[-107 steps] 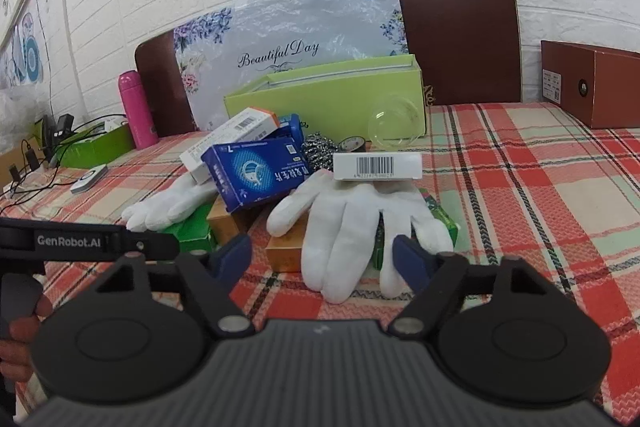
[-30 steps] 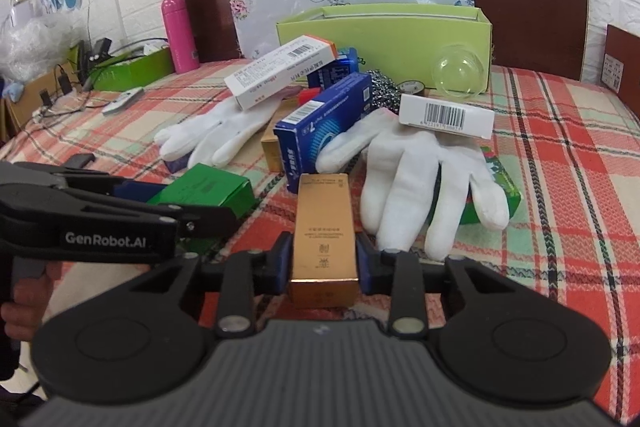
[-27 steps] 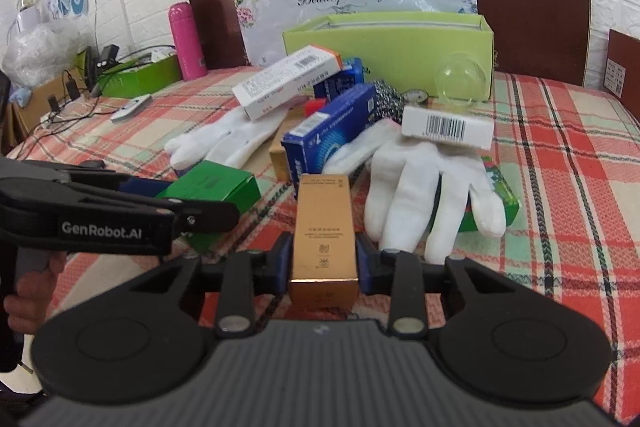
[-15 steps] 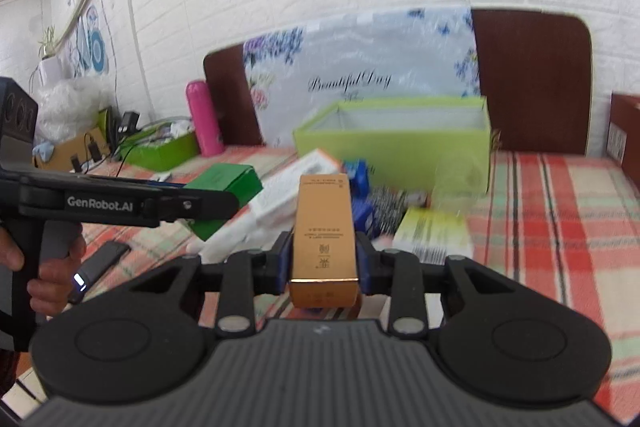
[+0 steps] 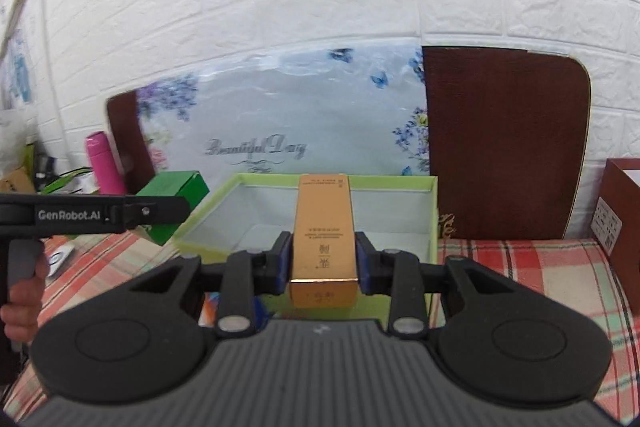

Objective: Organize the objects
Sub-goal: 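Lower green box into lime box with left tool while right tool drops gold box in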

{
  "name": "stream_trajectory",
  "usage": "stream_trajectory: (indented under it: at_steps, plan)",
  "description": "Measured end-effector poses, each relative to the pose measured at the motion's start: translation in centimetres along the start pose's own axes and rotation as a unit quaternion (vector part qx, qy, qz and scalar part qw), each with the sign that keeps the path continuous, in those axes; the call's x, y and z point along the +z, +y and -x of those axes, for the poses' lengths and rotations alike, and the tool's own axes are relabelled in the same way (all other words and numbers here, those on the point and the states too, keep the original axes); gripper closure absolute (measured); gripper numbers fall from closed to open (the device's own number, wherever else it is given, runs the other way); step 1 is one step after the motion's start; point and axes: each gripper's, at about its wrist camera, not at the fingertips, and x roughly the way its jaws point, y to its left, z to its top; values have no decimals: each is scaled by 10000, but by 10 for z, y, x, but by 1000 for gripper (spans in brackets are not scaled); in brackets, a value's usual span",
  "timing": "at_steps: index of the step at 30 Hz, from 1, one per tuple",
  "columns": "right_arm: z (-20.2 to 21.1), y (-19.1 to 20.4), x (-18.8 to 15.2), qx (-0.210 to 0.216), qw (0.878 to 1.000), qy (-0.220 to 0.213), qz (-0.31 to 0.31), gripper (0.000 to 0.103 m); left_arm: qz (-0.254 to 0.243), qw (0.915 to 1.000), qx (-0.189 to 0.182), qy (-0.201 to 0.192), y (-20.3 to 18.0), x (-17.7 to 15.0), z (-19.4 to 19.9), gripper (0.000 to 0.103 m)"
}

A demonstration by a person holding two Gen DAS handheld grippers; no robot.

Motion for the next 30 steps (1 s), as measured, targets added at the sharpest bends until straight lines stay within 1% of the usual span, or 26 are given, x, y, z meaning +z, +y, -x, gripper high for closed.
stream_trajectory:
  at_steps: [2,6,12,13,15,17,18,19,20,21,22,23,24,28,30]
  plan:
    - [-27,-5,6,-143,9998,122,77,72,25,9999,-19,129,2,8,-24,40]
    - [-78,-13,8,-291,9979,568,66,72,80,9988,80,475,17,15,-71,40]
    - [-127,-18,2,-406,9942,961,248,72,164,9966,115,799,36,10,-117,40]
    - [-133,-17,0,-456,9934,1005,322,71,218,9960,126,853,39,9,-122,39]
    - [-139,-11,-3,-575,9917,953,639,71,247,9948,80,983,42,6,-129,31]
    - [-141,-8,-5,-570,9903,987,800,55,55,9942,54,1077,39,3,-132,29]
    - [-140,-6,-5,-596,9902,976,807,41,-5,9935,102,1132,37,2,-132,29]
    - [-137,-7,-4,-593,9907,922,806,39,-51,9931,138,1160,35,2,-130,29]
    - [-133,-7,-4,-578,9914,868,794,38,-85,9933,179,1140,33,2,-127,29]
    - [-128,-9,-2,-571,9924,805,735,36,-106,9942,224,1048,32,2,-121,29]
    - [-122,-12,1,-564,9935,737,656,29,-108,9953,249,927,32,4,-115,28]
    - [-114,-14,3,-558,9946,654,581,25,-99,9963,259,816,31,5,-107,26]
    - [-105,-15,5,-551,9957,549,507,17,-66,9972,257,693,32,8,-98,24]
    - [-69,-15,11,-495,9978,227,373,2,79,9992,230,310,28,15,-58,22]
    - [-48,-13,12,-481,9983,91,328,0,138,9995,253,161,22,14,-36,22]
